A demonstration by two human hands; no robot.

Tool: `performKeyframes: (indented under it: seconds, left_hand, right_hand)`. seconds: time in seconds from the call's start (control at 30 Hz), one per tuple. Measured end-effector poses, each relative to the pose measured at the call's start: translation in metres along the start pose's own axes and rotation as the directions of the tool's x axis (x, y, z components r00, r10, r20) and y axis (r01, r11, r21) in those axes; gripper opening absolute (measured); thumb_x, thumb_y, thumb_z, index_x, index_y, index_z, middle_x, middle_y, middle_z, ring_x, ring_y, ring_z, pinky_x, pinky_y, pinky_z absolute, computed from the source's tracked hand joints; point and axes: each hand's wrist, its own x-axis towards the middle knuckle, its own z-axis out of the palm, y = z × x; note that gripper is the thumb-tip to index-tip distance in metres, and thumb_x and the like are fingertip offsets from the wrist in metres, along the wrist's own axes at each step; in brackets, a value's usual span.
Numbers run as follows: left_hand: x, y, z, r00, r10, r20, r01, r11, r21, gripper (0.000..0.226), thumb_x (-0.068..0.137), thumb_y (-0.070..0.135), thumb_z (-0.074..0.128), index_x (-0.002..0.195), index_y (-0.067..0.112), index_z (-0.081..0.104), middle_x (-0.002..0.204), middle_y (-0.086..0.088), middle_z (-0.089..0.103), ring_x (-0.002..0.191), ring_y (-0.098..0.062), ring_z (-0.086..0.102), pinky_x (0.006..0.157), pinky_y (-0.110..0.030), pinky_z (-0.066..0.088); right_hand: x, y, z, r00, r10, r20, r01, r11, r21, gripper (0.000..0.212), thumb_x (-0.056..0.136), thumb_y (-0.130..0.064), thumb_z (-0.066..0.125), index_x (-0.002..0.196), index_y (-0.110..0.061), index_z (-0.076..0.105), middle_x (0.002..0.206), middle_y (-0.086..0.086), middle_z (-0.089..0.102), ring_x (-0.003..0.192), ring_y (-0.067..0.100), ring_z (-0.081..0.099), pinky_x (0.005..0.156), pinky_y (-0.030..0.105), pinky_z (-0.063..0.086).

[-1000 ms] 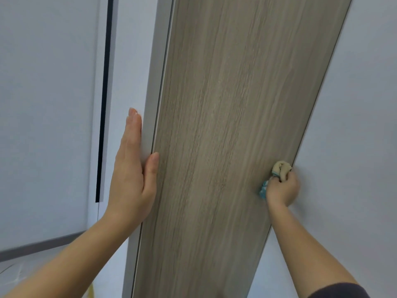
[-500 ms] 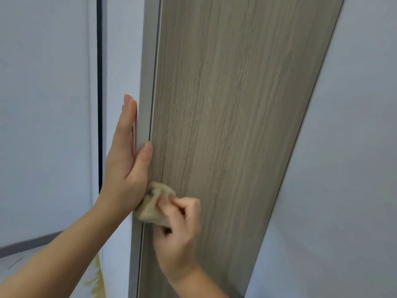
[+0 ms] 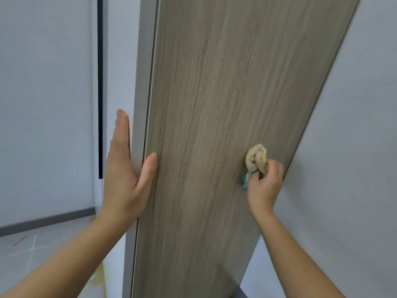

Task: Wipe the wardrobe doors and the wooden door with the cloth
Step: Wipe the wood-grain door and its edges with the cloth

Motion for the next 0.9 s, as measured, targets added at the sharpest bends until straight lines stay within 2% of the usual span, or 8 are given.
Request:
performKeyframes:
  seconds: [0.1, 0.2, 0.27, 0.4, 0.53, 0.7, 0.8, 0.9]
  left_hand:
    - [-0.001, 0.0, -0.001, 1.0, 0.0, 0.005, 0.0, 1.0, 0.007, 0.073, 0.097, 0.024, 0.048, 0.156, 0.015, 0.006, 0.163, 0.009, 0.009, 0.148, -0.001, 0.009, 0.121, -0.028, 0.013]
    - [-0.002, 0.0, 0.0, 1.0, 0.001, -0.001, -0.001, 1.0, 0.016, 0.073, 0.097, 0.025, 0.047, 0.156, 0.017, 0.006, 0.163, 0.008, 0.009, 0.148, 0.0, 0.009, 0.12, -0.026, 0.013]
    - [-0.002, 0.0, 0.0, 1.0, 0.003, -0.006, -0.003, 1.0, 0.009, 0.072, 0.097, 0.026, 0.047, 0.156, 0.019, 0.006, 0.163, 0.008, 0.01, 0.148, -0.001, 0.01, 0.12, -0.026, 0.013]
    - [-0.003, 0.0, 0.001, 1.0, 0.002, -0.007, -0.002, 1.0, -0.002, 0.072, 0.096, 0.026, 0.047, 0.155, 0.025, 0.005, 0.163, 0.008, 0.012, 0.149, -0.006, 0.014, 0.118, -0.033, 0.018]
    - [-0.003, -0.001, 0.002, 1.0, 0.001, 0.003, -0.001, 1.0, -0.011, 0.073, 0.096, 0.026, 0.047, 0.156, 0.018, 0.006, 0.163, 0.005, 0.013, 0.149, -0.011, 0.016, 0.119, -0.042, 0.022]
    - [-0.004, 0.0, 0.001, 1.0, 0.004, 0.008, -0.004, 1.0, -0.015, 0.072, 0.098, 0.025, 0.046, 0.156, 0.017, 0.005, 0.163, 0.004, 0.012, 0.149, -0.011, 0.015, 0.12, -0.046, 0.022]
    - [-0.004, 0.0, 0.002, 1.0, 0.022, 0.004, -0.022, 1.0, -0.005, 0.07, 0.099, 0.024, 0.045, 0.156, 0.015, 0.005, 0.163, 0.002, 0.011, 0.15, -0.012, 0.014, 0.12, -0.047, 0.02]
    - [-0.004, -0.001, 0.001, 0.999, 0.039, 0.013, -0.039, 0.999, -0.016, 0.069, 0.1, 0.023, 0.044, 0.155, 0.013, 0.004, 0.163, -0.001, 0.011, 0.15, -0.015, 0.014, 0.12, -0.049, 0.02]
  right_hand:
    - [0.042, 0.04, -0.002, 0.981, 0.187, -0.054, -0.193, 0.971, -0.143, 0.015, 0.08, 0.007, 0.052, 0.093, 0.0, 0.053, 0.097, 0.022, 0.055, 0.085, 0.033, 0.054, 0.068, 0.025, 0.029]
    - [0.073, 0.07, -0.003, 0.946, 0.31, -0.097, -0.324, 0.907, -0.268, 0.017, 0.082, 0.002, 0.052, 0.099, -0.002, 0.054, 0.102, 0.021, 0.058, 0.09, 0.036, 0.056, 0.067, 0.033, 0.034]
    - [0.09, 0.085, -0.004, 0.926, 0.361, -0.11, -0.376, 0.87, -0.319, 0.026, 0.08, 0.004, 0.054, 0.104, -0.005, 0.055, 0.107, 0.018, 0.059, 0.094, 0.035, 0.058, 0.073, 0.039, 0.042]
    - [0.111, 0.112, -0.003, 0.911, 0.395, -0.117, -0.411, 0.847, -0.337, 0.031, 0.078, 0.004, 0.052, 0.105, -0.01, 0.053, 0.101, 0.01, 0.055, 0.093, 0.029, 0.055, 0.074, 0.036, 0.041]
    - [0.115, 0.121, 0.0, 0.897, 0.415, -0.15, -0.441, 0.821, -0.362, 0.034, 0.078, 0.006, 0.055, 0.109, -0.008, 0.053, 0.11, 0.015, 0.059, 0.099, 0.033, 0.057, 0.073, 0.037, 0.043]
    - [0.085, 0.102, 0.005, 0.878, 0.455, -0.15, -0.478, 0.852, -0.211, 0.029, 0.072, 0.002, 0.052, 0.097, -0.012, 0.055, 0.102, 0.014, 0.059, 0.085, 0.026, 0.056, 0.072, 0.039, 0.049]
    - [0.033, 0.073, 0.009, 0.917, 0.38, -0.12, -0.392, 0.914, -0.107, 0.016, 0.073, -0.002, 0.053, 0.088, -0.008, 0.056, 0.095, 0.02, 0.059, 0.084, 0.031, 0.057, 0.069, 0.029, 0.037]
    - [-0.033, 0.016, 0.008, 0.962, 0.263, -0.076, -0.259, 0.964, 0.062, 0.017, 0.07, 0.009, 0.052, 0.082, -0.002, 0.056, 0.088, 0.016, 0.051, 0.073, 0.006, 0.046, 0.066, 0.015, 0.032]
